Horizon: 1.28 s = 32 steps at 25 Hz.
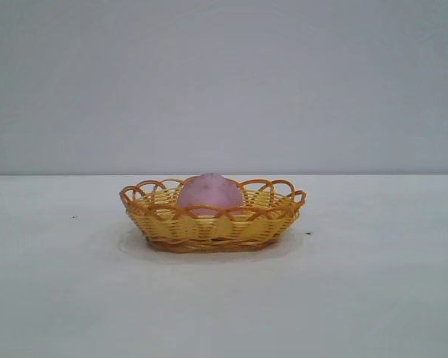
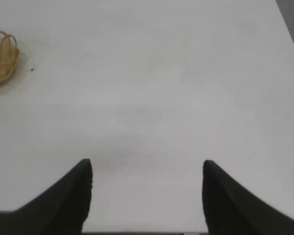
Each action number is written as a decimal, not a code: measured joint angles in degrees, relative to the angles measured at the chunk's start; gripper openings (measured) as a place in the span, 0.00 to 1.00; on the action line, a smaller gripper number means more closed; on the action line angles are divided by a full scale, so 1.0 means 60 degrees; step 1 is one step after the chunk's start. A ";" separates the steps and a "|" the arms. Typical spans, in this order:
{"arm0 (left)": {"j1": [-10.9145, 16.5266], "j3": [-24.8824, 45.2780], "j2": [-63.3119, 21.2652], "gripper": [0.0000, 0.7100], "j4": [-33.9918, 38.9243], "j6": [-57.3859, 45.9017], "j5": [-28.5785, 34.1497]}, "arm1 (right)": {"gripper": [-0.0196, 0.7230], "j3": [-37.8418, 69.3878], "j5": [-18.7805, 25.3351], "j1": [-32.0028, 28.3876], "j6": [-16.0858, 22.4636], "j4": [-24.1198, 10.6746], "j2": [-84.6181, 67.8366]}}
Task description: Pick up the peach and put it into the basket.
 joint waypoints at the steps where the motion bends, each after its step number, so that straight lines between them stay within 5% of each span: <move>1: 0.0000 0.0000 0.0000 0.56 0.0000 0.0000 0.0000 | 0.59 0.0024 -0.0075 0.0000 0.0045 -0.0002 -0.0141; 32: 0.0000 0.0000 0.0000 0.56 0.0000 0.0000 0.0000 | 0.59 0.0163 -0.0253 0.0285 0.0063 0.0033 -0.0545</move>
